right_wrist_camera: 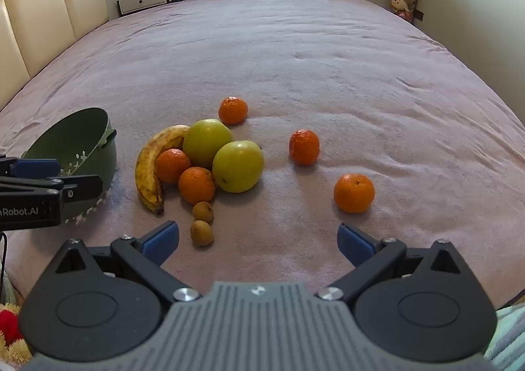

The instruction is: Organize fruits

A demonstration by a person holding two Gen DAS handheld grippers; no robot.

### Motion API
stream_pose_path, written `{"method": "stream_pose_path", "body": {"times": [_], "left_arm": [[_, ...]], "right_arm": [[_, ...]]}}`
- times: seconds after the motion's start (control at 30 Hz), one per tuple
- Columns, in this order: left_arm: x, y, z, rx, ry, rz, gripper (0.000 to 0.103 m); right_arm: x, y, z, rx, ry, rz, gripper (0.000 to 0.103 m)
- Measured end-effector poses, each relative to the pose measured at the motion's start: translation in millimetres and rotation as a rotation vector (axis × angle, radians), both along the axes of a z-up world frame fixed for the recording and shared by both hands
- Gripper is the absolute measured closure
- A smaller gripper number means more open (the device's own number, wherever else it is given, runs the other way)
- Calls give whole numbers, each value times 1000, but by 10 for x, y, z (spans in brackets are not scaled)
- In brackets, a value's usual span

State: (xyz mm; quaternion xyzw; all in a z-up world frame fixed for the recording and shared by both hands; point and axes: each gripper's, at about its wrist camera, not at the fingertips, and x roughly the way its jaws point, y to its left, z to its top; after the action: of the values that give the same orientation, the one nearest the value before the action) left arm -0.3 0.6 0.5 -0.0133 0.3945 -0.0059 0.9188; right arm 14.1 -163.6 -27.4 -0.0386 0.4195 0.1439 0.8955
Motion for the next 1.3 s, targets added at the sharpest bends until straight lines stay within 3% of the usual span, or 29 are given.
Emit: {"method": "stream_pose_path", "body": {"times": [1.3], "left_arm": [[4,13,-46,10,15,0,14]], "right_arm": [[25,-48,-24,24,4,-19,4]]}}
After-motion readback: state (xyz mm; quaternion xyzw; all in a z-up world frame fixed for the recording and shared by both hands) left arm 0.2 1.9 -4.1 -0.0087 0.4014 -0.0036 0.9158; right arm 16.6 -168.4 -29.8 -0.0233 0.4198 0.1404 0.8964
